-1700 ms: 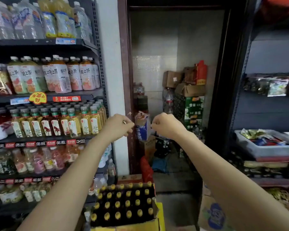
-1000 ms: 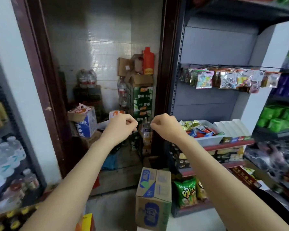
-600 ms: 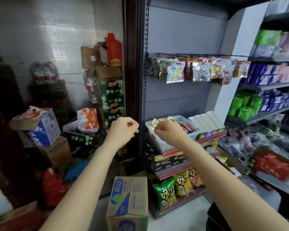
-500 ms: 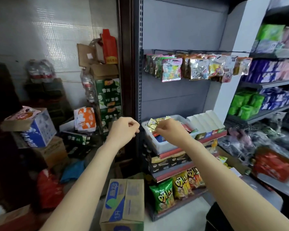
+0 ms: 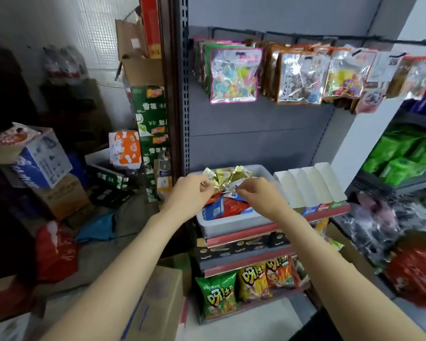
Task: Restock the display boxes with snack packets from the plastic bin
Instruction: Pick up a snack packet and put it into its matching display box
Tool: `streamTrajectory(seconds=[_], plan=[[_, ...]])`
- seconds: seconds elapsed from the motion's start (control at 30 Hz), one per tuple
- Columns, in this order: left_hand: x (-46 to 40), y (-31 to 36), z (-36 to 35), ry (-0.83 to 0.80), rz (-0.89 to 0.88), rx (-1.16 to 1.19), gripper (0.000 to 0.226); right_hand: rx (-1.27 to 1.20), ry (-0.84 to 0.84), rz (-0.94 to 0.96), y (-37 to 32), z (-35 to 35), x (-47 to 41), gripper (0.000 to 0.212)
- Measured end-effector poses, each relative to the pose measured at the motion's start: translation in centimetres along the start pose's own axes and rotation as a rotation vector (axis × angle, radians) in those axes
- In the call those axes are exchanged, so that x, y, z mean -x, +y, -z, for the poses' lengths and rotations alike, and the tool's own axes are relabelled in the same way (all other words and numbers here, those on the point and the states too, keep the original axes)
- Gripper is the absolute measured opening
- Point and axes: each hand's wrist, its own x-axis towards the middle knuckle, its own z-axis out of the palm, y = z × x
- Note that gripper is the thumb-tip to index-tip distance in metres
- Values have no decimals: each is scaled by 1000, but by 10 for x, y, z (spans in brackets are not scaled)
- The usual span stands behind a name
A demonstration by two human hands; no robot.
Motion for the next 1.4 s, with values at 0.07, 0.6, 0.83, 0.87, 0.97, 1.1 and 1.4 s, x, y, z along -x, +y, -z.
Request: streamTrajectory(seconds=[0.07, 0.6, 0.83, 0.87, 0.97, 1.1, 1.4], plan=[[-20, -4, -18, -14, 15, -49, 16, -14, -14, -26, 22, -4, -21, 27], [-170, -18, -128, -177, 130, -6, 20, 158, -136, -197, 153, -5, -155, 24], [-208, -8, -161, -195, 215, 14, 21, 146, -184, -165, 195, 9, -204, 25], [-215, -3, -167, -205, 239, 12, 21, 162, -201, -150, 200, 12, -212, 24], [-236, 7, -193, -200, 321, 2, 20, 176, -259, -84, 226, 21, -239, 25], [-254, 11, -231, -99, 477, 9, 20, 282, -411, 66, 256, 26, -263, 28], [-264, 14, -266, -23, 798, -156, 43, 119, -611, 139, 279, 6, -272, 32]])
